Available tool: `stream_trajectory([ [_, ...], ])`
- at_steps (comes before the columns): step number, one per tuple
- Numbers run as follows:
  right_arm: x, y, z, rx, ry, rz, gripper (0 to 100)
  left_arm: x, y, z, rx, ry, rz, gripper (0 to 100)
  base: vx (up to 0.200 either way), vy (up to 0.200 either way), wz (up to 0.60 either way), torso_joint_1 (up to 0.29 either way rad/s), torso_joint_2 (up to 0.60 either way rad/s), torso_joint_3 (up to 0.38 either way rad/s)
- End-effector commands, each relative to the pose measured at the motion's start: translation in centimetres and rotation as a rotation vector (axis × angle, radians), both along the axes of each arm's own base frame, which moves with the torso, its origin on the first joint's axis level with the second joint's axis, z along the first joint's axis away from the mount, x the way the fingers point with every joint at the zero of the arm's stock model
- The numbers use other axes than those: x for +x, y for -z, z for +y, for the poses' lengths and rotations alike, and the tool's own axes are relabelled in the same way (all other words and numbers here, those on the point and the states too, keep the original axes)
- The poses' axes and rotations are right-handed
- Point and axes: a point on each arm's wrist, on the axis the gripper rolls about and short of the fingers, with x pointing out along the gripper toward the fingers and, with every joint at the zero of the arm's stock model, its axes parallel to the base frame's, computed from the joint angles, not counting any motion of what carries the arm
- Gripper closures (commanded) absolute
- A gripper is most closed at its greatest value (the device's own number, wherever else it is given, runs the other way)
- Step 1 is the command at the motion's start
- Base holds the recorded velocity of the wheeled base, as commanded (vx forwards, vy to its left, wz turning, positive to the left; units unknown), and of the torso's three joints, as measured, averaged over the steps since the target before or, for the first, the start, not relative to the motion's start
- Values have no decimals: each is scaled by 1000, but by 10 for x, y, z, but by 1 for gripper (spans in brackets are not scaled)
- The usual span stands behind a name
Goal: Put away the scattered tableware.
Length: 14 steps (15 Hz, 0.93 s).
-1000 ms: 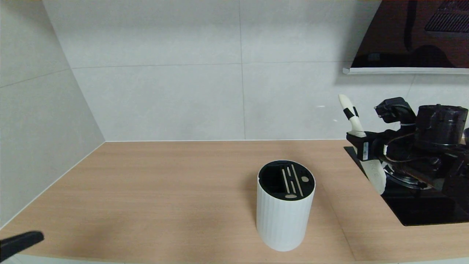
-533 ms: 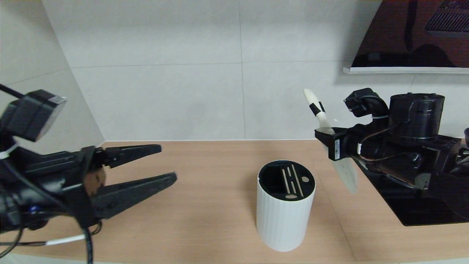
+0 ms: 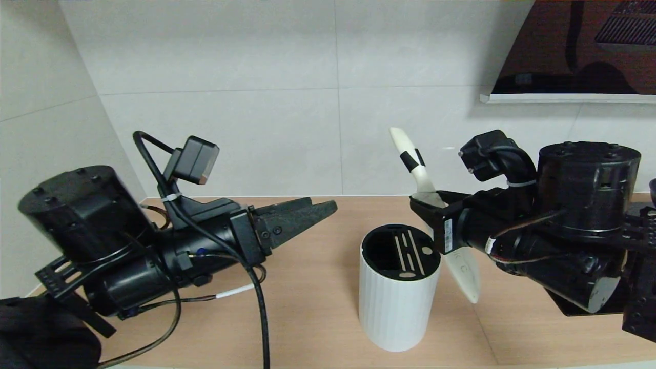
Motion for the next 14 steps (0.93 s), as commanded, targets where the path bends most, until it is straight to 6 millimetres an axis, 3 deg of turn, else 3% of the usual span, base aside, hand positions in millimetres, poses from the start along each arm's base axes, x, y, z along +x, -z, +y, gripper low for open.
stream_trajectory([
  [1,-12,-3,7,16,-48,-2,100,10,22,-18,15,15,64,0,0,0,0,0,0,0],
  [4,-22,-1,18,56,-94,29,100,14,29,-35,-76,24,73,0,0,0,0,0,0,0],
  [12,-38,9,40,77,-185,82,100,17,23,-41,-160,38,56,0,0,0,0,0,0,0],
  [14,-39,17,47,63,-200,100,100,29,26,-47,-170,-12,59,0,0,0,0,0,0,0],
])
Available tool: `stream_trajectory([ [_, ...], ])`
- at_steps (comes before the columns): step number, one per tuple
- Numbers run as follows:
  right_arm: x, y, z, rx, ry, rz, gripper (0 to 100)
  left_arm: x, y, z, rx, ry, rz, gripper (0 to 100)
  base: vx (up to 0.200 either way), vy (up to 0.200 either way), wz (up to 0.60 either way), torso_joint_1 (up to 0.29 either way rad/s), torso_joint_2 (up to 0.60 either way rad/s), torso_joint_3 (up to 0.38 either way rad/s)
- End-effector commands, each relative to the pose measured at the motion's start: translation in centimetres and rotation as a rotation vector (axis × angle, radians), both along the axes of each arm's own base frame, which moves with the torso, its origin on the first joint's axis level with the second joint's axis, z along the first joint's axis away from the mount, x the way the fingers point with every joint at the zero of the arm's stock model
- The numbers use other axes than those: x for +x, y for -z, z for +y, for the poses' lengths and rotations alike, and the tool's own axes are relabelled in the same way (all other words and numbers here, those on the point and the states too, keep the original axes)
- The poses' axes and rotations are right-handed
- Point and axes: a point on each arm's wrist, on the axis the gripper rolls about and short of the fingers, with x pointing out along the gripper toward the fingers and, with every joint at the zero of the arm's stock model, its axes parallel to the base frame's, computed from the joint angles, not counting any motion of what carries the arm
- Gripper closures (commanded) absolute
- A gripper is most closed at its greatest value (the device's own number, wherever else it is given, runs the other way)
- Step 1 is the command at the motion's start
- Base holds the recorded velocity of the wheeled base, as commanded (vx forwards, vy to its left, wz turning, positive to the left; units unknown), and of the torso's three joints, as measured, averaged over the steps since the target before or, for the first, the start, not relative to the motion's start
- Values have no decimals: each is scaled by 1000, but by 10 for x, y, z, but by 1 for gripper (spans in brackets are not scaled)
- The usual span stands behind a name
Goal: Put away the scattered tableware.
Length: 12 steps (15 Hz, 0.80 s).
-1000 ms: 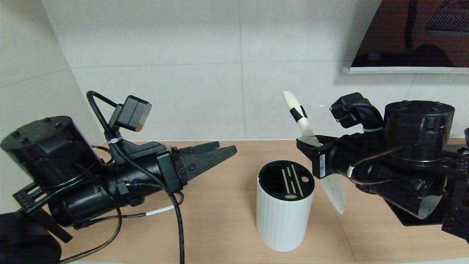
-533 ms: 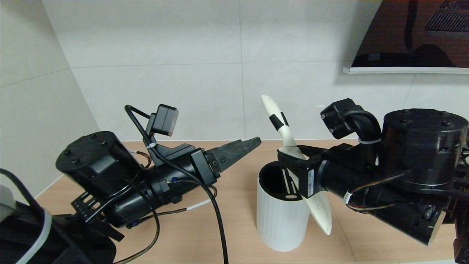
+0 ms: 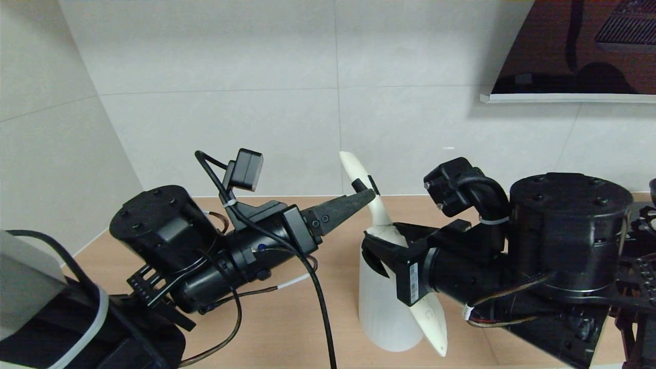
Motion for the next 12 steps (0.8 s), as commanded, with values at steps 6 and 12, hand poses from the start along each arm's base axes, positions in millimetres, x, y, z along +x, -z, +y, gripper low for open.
stream_trajectory([
  [6,-3,9,8,-22,-22,15,100,17,11,-8,1,-54,20,0,0,0,0,0,0,0],
  [12,-5,13,12,-33,-35,23,100,18,15,-9,11,-52,26,0,0,0,0,0,0,0],
])
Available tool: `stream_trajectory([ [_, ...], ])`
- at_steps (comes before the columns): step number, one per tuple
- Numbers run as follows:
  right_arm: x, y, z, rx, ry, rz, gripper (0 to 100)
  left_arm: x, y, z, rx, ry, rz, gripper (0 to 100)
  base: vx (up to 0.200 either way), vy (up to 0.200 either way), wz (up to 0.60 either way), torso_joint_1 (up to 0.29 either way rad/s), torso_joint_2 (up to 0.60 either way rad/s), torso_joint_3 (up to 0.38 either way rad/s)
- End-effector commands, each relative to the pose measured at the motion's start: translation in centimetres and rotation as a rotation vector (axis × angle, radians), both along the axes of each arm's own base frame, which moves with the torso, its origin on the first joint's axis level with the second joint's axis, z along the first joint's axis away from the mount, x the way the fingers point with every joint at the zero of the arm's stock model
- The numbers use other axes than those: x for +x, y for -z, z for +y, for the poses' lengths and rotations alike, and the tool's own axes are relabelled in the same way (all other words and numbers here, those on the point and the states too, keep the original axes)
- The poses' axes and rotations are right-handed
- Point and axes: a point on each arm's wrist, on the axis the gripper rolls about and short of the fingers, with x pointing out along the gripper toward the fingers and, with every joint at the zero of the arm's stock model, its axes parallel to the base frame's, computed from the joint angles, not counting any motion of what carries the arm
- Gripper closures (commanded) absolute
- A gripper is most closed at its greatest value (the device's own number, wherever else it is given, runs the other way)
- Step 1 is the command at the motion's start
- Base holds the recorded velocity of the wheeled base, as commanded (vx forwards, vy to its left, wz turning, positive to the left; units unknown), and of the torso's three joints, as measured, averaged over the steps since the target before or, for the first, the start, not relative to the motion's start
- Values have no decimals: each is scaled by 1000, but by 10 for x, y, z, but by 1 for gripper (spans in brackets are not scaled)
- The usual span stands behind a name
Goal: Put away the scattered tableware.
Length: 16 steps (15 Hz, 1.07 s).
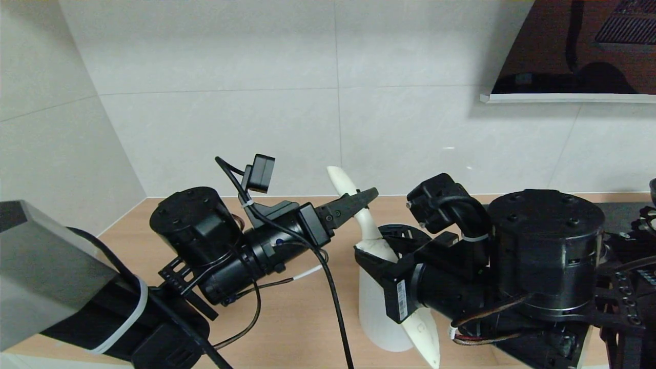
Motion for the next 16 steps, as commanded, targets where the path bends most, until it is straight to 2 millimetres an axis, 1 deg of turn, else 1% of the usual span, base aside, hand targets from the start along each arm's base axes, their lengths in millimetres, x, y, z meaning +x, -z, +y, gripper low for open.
stream_trajectory([
  [1,0,3,2,-8,-4,5,100,0,1,0,1,0,1,0,0,0,0,0,0,0],
  [4,-1,3,2,-9,-4,6,100,0,2,-1,6,3,5,0,0,0,0,0,0,0],
  [5,0,4,2,-10,-4,6,100,0,2,-1,5,3,4,100,0,0,0,0,0,0],
  [10,-3,4,3,-11,-14,7,100,1,4,-1,9,7,8,100,0,0,0,0,0,0],
  [16,-3,3,3,-8,-12,4,100,-2,1,-1,-7,9,-13,100,0,0,0,0,0,0],
])
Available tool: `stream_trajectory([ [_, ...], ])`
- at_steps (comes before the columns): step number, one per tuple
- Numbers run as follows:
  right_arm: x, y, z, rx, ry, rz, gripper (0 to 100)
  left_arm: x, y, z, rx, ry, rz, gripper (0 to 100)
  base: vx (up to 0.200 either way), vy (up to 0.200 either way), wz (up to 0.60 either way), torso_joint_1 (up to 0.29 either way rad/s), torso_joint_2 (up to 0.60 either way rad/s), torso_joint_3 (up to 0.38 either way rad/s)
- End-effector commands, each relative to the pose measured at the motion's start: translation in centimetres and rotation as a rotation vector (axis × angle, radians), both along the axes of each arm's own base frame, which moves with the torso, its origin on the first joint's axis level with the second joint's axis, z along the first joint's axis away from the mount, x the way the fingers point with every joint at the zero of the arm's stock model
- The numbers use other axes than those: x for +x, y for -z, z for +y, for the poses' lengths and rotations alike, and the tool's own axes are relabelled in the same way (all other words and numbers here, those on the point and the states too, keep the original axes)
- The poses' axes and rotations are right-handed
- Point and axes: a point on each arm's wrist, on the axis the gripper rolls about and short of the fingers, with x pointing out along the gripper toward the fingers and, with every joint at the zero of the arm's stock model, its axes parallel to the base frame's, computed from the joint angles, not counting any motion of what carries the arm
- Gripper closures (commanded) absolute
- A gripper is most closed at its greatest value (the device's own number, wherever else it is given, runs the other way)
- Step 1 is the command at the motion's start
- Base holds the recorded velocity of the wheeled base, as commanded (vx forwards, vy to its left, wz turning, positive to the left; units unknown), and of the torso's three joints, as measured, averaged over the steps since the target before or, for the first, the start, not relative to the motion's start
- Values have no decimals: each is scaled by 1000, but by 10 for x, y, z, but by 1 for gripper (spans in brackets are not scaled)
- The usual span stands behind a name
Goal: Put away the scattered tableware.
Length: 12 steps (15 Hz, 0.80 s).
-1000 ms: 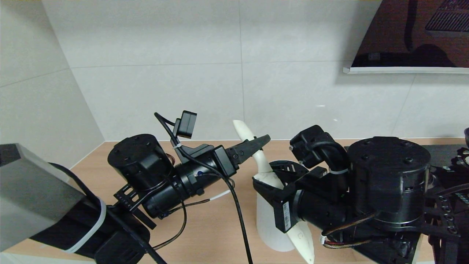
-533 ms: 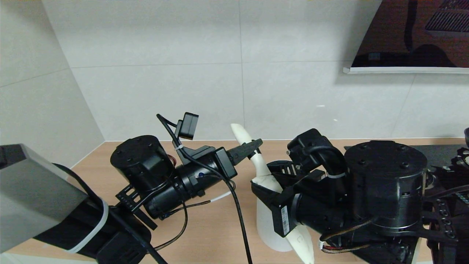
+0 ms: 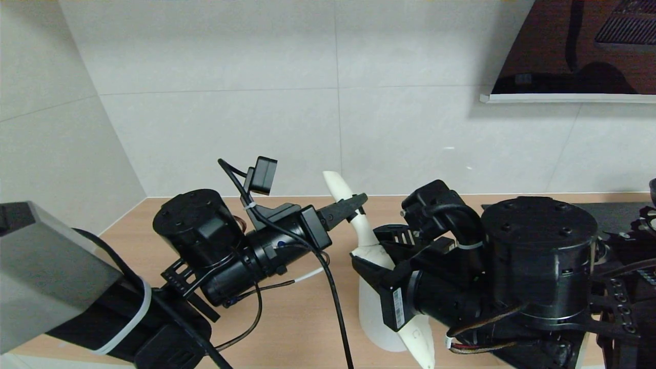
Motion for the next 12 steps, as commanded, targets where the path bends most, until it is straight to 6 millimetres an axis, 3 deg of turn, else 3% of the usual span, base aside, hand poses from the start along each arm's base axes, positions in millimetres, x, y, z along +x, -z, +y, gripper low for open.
stream_trajectory([
  [1,0,0,0,-2,2,1,100,-2,-1,0,-12,7,-17,100,0,0,0,0,0,0],
  [3,0,1,-1,-4,5,1,100,-3,-1,-1,-15,10,-21,100,0,0,0,0,0,0],
  [4,0,1,-1,-4,5,1,0,-4,-3,-1,-18,12,-26,100,0,0,0,0,0,0],
  [7,-1,0,-2,-2,3,0,0,-4,-9,0,-19,10,-27,100,0,0,0,0,0,0],
  [10,-3,-10,-9,26,14,-18,0,-15,-35,9,-33,2,-50,100,0,0,0,0,0,0],
  [12,6,-25,-29,67,72,-47,0,-19,-58,20,-41,-31,-57,100,0,0,0,0,0,0],
])
